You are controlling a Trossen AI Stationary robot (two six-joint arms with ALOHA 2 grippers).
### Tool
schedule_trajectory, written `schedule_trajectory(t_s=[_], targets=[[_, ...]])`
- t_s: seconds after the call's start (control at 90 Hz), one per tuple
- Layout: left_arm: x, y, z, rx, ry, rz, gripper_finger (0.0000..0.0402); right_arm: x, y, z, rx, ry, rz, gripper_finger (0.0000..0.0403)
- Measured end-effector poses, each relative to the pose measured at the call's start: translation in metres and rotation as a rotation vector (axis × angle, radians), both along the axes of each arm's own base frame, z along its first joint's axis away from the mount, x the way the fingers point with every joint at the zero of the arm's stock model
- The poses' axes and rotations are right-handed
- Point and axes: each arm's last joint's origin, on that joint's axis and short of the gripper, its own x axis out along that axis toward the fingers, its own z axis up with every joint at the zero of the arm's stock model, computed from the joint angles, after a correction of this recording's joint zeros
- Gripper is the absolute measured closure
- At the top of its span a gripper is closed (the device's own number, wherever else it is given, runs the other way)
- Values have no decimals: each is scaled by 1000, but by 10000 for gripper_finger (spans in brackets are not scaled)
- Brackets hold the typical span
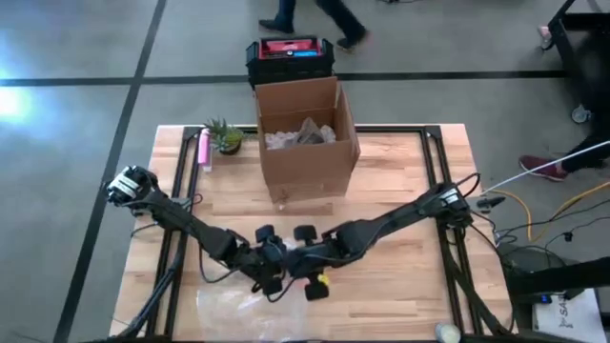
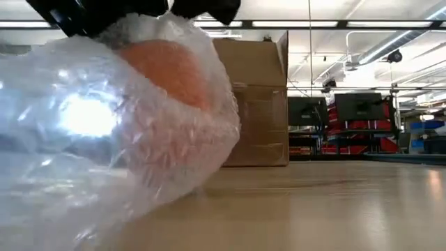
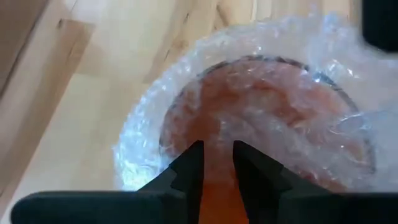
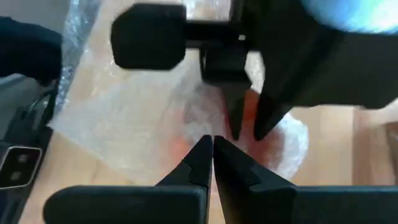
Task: Wrap mug
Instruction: Wrap the orange mug with transparent bubble wrap
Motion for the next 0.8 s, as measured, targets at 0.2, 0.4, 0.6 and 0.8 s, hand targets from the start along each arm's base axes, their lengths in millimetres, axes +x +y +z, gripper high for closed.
schedule_trajectory(t_s=[0.2, 0.4, 0.6, 0.8], targets=[[-1, 0, 15, -33, -42, -3, 327, 0, 1, -23, -10, 53, -11, 403], [2, -6, 36, -110, -83, -65, 327, 4, 1, -25, 5, 22, -17, 403], [0, -16, 44, -227, -48, -184, 327, 8, -3, -34, -4, 25, -25, 403], [8, -9, 19, -108, 13, -81, 327, 4, -3, -35, -11, 59, -10, 403]])
